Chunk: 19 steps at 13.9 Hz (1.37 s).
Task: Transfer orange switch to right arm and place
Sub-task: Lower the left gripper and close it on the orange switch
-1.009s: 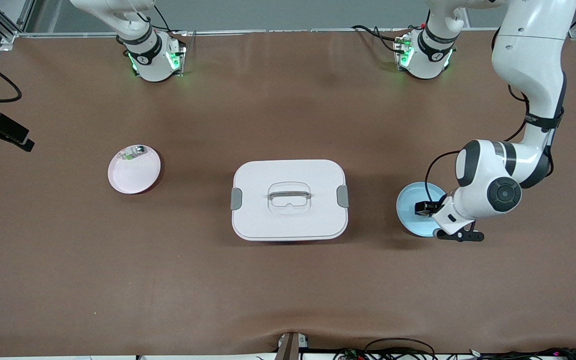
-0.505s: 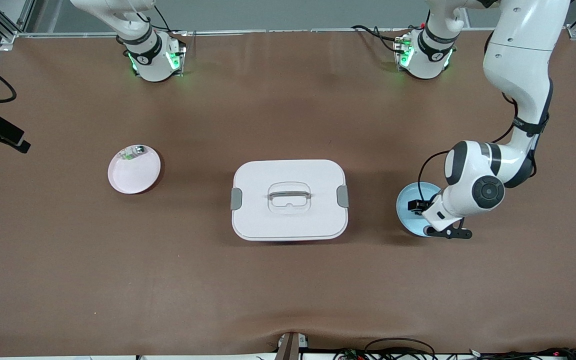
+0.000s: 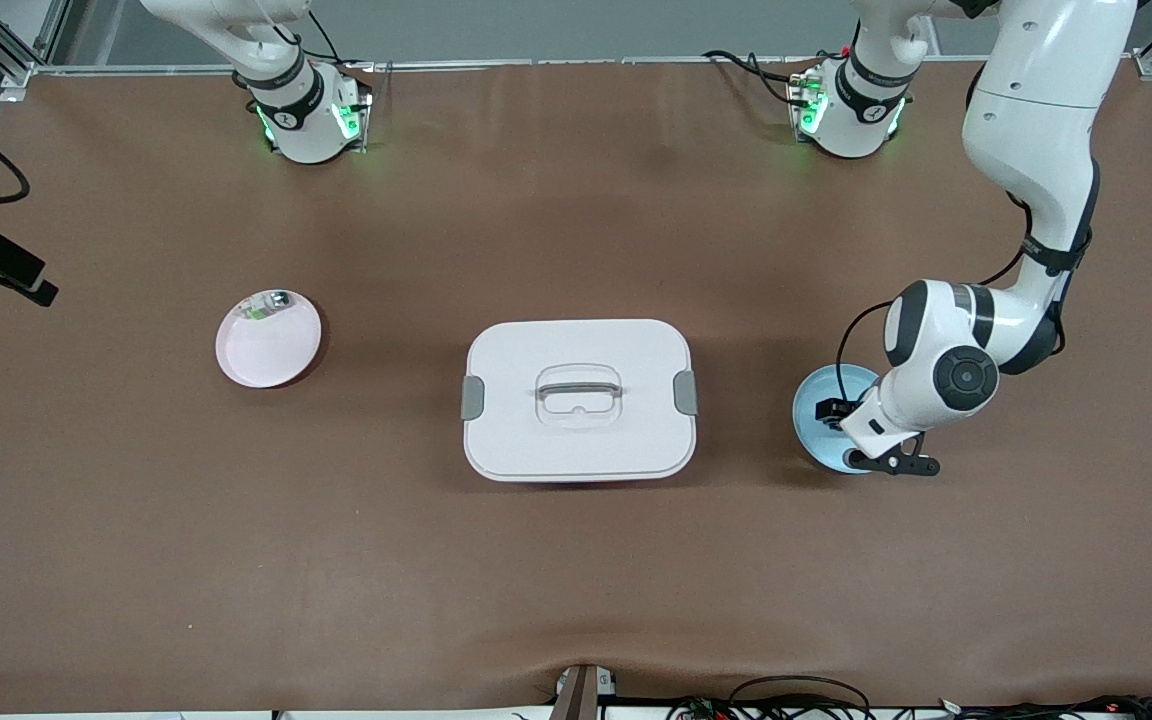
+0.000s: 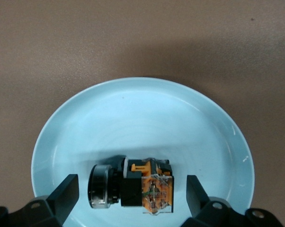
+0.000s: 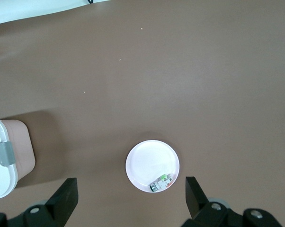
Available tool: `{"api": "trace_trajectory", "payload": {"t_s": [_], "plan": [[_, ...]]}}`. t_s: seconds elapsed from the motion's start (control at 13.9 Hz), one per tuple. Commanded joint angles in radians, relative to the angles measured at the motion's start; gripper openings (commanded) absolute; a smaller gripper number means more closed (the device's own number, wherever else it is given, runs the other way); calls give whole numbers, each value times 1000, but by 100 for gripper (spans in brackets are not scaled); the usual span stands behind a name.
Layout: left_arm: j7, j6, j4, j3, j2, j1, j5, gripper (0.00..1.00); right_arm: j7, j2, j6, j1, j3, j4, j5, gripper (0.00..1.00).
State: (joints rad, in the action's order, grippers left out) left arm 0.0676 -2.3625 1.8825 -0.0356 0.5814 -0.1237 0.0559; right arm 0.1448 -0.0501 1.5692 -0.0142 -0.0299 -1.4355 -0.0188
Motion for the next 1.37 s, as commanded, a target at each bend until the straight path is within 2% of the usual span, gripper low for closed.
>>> {"api": "trace_trajectory", "payload": {"t_s": [0.0,0.43,0.5,0.58,0.79,0.86,1.08,1.3], "plan": [[17,-31,17,-3,6,1,19,100,10,6,-9,-6,8,9,-4,100],[33,-52,35,-1,11,-2,19,99,9,7,-12,-7,10,10,-3,100],[40,-54,33,-1,11,-2,19,79,9,7,-12,-4,10,10,-1,100],[41,-54,33,-1,9,-4,19,67,7,6,-12,-4,10,10,-1,100],[43,-52,35,-3,0,-4,19,34,-4,7,-20,-10,7,9,-6,100],[53,-52,35,-3,-3,-4,19,29,-5,7,-46,-9,7,9,-4,100],[92,-34,35,-4,-20,-10,19,28,-4,6,-66,-6,8,9,-4,100],[170,54,26,-13,-84,-11,15,28,-2,3,-87,-6,8,4,-6,100]]}}
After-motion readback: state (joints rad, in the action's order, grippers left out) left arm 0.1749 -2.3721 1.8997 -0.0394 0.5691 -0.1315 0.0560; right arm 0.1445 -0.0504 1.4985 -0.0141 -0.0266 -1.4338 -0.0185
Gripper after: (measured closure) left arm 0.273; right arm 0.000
